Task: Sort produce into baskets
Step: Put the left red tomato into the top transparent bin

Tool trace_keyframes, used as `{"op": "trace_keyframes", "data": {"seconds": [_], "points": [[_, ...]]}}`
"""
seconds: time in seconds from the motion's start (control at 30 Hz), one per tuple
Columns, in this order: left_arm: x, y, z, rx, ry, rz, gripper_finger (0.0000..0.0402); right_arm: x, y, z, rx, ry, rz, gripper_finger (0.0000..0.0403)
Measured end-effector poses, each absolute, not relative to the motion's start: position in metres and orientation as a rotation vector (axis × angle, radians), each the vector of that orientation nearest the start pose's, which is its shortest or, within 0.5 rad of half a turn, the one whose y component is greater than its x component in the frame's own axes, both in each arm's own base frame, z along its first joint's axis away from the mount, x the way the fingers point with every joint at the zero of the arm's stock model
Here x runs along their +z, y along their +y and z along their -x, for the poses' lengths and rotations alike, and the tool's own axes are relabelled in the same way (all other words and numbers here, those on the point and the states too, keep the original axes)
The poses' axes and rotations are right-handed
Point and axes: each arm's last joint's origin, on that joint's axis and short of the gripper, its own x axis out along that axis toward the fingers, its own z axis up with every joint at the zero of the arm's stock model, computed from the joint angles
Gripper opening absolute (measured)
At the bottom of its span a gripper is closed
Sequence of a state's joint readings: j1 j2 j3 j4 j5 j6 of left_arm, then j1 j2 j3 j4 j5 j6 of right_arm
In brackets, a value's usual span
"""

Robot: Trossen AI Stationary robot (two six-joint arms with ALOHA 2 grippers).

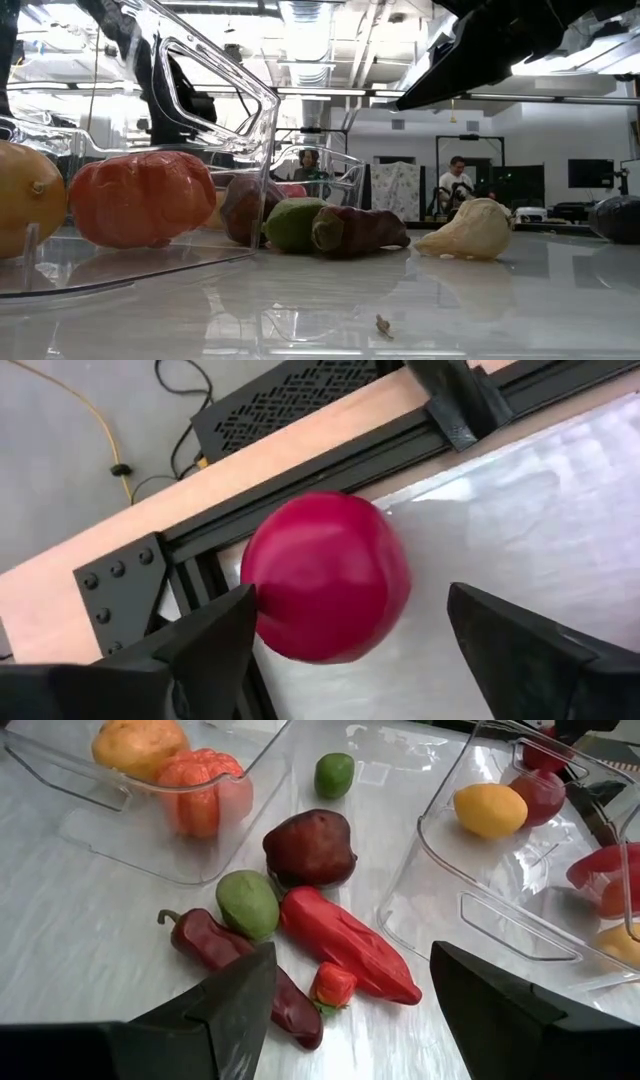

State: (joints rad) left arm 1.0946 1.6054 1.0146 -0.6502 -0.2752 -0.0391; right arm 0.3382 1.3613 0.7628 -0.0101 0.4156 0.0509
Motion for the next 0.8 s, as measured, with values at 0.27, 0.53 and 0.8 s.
{"op": "trace_keyframes", "data": {"seconds": [0.27,0.53,0.8], "points": [[0.179,0.261,-0.135,1.182,1.222,0.498,0.0293,0.220,0.081,-0.267,-0.089,0.559,0.175,0.0292],[0.180,0.258,-0.142,1.138,1.223,0.456,0.0293,0.220,0.082,-0.267,-0.089,0.554,0.172,0.0292],[0.181,0.252,-0.147,1.049,1.275,0.428,0.0281,0.220,0.082,-0.267,-0.089,0.554,0.172,0.0292]]}}
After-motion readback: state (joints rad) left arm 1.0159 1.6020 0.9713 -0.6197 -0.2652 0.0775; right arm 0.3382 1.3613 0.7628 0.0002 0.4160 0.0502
